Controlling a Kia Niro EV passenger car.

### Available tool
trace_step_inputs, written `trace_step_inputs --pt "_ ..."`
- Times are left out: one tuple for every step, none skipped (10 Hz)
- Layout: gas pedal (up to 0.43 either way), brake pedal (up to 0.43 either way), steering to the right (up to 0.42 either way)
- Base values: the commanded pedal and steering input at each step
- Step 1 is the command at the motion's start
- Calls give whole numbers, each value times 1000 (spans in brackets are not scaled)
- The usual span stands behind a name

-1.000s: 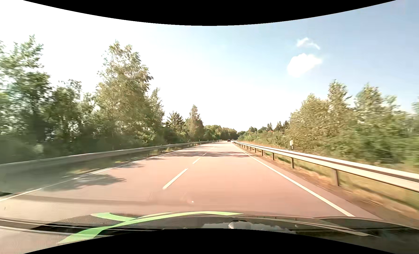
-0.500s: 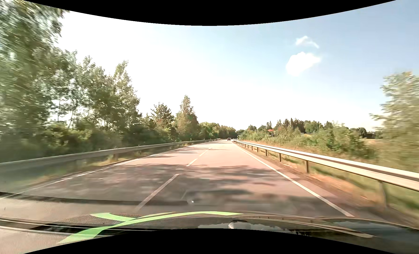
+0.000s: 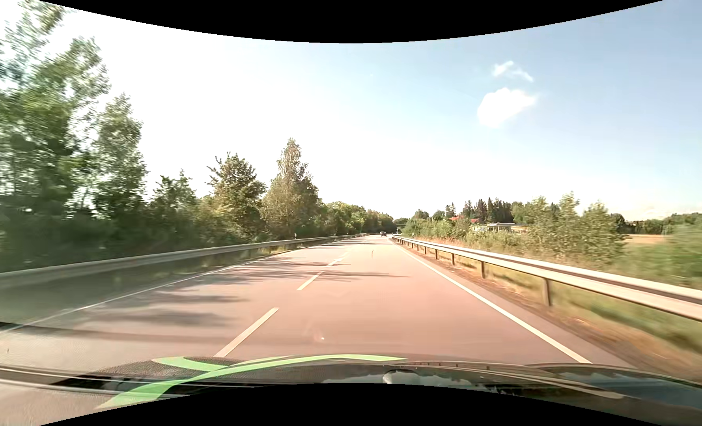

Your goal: Follow the waypoints while adhering to traffic rules and regulations

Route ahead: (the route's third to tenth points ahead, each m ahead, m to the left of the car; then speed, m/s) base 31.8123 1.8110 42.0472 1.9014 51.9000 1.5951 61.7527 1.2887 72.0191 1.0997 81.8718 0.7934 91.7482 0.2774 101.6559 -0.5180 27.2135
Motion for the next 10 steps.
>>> trace_step_inputs --pt "118 0 2" --pt "118 0 2" --pt "118 0 2" --pt "118 0 2" --pt "130 0 2" --pt "130 0 2" --pt "130 0 2" --pt "130 0 2" --pt "130 0 3" --pt "130 0 3"
